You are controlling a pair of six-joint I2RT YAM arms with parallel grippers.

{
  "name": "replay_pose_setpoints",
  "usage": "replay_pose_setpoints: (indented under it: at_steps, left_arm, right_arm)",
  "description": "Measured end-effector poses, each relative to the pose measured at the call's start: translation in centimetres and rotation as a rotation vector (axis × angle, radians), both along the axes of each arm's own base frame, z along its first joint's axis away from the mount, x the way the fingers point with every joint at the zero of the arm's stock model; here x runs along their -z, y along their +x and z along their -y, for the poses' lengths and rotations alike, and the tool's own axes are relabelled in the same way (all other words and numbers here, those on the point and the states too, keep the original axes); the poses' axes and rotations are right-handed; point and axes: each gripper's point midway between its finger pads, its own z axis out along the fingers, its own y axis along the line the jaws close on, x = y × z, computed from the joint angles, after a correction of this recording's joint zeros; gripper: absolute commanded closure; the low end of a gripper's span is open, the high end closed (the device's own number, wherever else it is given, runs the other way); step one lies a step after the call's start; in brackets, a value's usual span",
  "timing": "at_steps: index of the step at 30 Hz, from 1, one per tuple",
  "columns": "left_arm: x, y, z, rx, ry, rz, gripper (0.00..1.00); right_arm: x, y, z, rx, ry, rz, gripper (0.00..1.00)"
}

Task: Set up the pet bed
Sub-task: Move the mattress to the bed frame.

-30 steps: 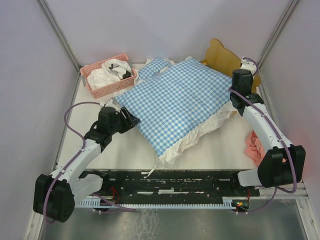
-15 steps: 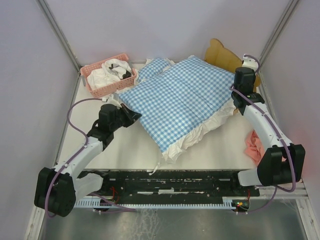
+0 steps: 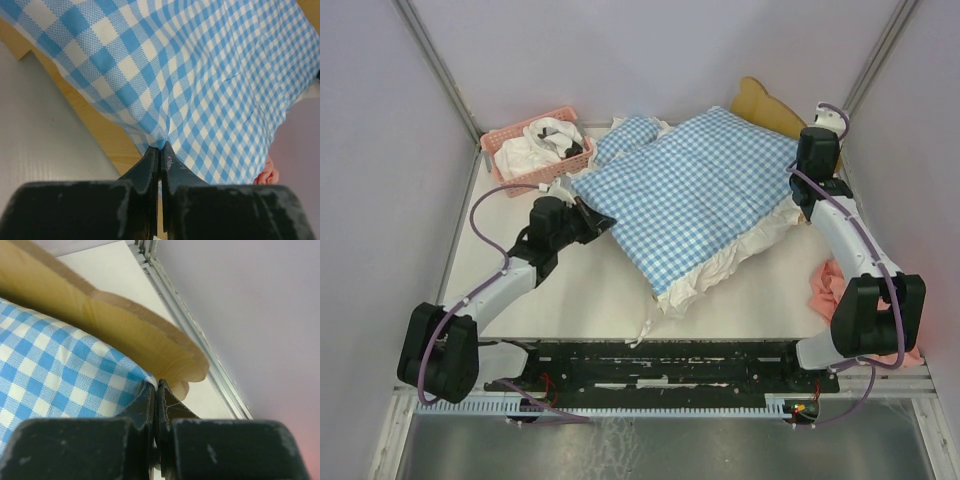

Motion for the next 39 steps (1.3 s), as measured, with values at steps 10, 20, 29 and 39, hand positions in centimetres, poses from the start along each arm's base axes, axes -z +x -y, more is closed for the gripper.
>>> replay_pose_setpoints:
  at_steps: [10, 20, 29, 39]
  left_arm:
    - [-1.2, 1.4, 2.8, 0.059, -0.018, 0.037, 0.93]
    - [-0.4, 2.2, 2.2, 0.007, 0.025, 0.001, 0.96]
    - [0.5, 2.8, 1.7, -0.021, 0.067, -0.016, 0.95]
    - [1.1, 2.8, 1.5, -0.029, 0.081, -0.030, 0.53]
  right_arm:
    - [0.4, 0.1, 2.8, 0.055, 0.008, 0.007, 0.98]
    - [1.2, 0.6, 2.5, 0.026, 0.045, 0.002, 0.98]
    - [2.4, 1.6, 2.4, 0.007, 0.077, -0.017, 0.98]
    - [2.0, 3.1, 1.8, -0.005, 0.143, -0.045, 0.50]
